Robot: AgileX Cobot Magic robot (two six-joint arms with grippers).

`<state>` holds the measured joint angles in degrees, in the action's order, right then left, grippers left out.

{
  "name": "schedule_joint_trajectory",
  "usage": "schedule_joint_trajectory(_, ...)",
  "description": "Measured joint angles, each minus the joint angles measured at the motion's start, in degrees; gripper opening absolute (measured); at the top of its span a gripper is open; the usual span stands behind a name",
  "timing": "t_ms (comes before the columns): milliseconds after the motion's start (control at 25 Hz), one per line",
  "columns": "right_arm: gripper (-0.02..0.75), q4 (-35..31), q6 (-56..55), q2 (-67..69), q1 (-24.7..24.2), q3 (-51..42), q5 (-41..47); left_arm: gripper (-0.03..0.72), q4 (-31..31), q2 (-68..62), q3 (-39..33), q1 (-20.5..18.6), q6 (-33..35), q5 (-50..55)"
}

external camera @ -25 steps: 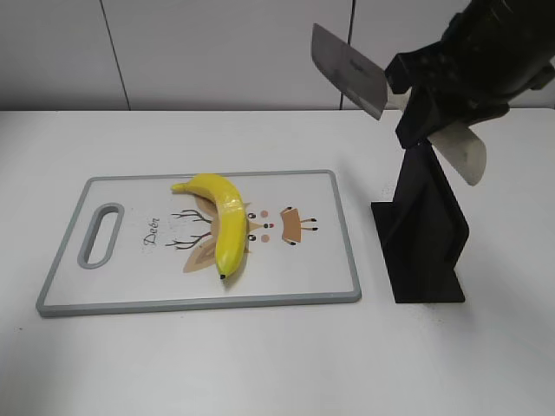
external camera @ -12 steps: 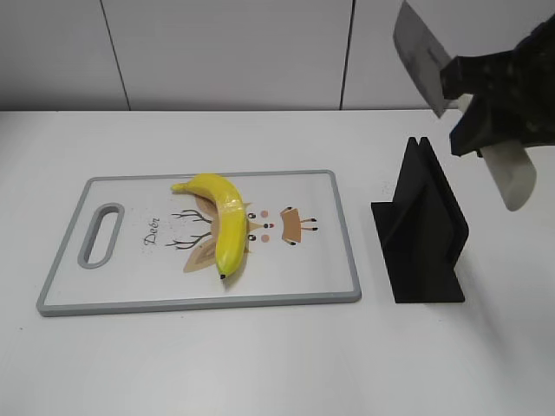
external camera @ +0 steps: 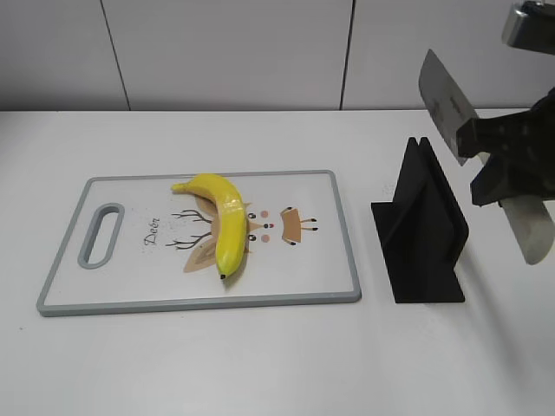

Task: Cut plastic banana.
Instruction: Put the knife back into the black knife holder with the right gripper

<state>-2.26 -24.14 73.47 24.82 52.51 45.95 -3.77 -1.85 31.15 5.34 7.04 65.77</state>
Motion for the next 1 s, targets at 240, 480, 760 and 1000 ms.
schedule_joint_trajectory(240,0.166,1.4,0.0,0.0,0.0,-0.7,-1.9,0.558,-1.3,2.2,-3.1,0.0,0.0,-2.5)
schedule_joint_trajectory(480,0.165,1.8,0.0,1.4,0.0,-0.7,-2.5,0.528,-1.4,2.2,-3.1,0.0,0.1,-3.3)
schedule_joint_trajectory(760,0.165,1.9,0.0,7.5,0.0,-0.7,-2.7,0.515,-1.4,2.2,-3.1,0.0,0.1,-3.4)
schedule_joint_trajectory(1000,0.165,1.9,0.0,10.2,0.0,-0.7,-2.5,0.507,-1.4,2.2,-3.1,0.0,0.1,-3.4)
